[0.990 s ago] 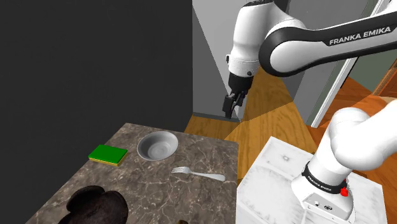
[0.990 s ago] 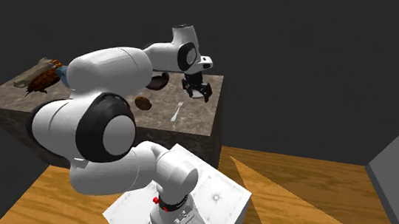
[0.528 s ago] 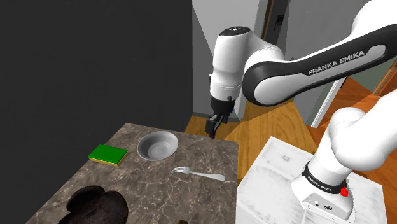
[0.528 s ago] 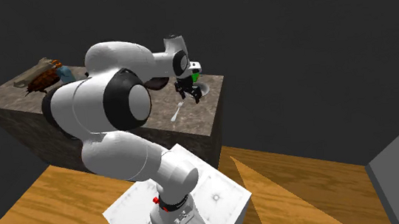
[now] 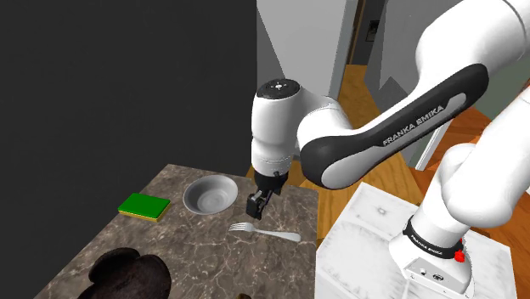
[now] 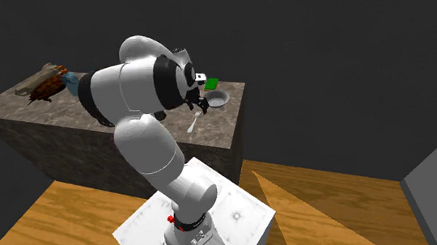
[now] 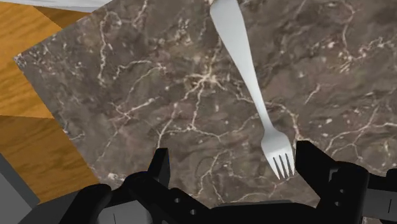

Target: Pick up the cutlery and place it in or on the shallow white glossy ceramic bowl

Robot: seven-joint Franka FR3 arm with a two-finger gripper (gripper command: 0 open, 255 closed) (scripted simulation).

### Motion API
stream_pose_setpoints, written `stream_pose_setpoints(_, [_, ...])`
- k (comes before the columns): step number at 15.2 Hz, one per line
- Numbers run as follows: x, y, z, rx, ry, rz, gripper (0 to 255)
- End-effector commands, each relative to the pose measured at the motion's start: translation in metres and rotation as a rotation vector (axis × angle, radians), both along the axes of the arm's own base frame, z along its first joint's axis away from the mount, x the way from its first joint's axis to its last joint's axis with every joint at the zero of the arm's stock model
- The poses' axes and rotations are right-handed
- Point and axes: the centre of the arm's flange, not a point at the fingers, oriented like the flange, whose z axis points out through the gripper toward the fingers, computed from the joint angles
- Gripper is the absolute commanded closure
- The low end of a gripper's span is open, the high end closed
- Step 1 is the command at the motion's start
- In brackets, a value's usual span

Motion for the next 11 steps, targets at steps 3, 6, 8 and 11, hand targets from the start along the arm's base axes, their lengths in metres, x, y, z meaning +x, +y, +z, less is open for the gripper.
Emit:
stream_pose_setpoints(3, [0.005, 0.042, -0.033, 0.0, -0.01, 0.006, 0])
stream_pose_setpoints(6, [0.007, 0.05, -0.05, -0.001, -0.012, 0.007, 0])
stream_pose_setpoints(8, [0.009, 0.049, -0.06, -0.001, -0.012, 0.007, 0])
stream_pose_setpoints(11, [0.011, 0.048, -0.076, -0.001, -0.012, 0.007, 0])
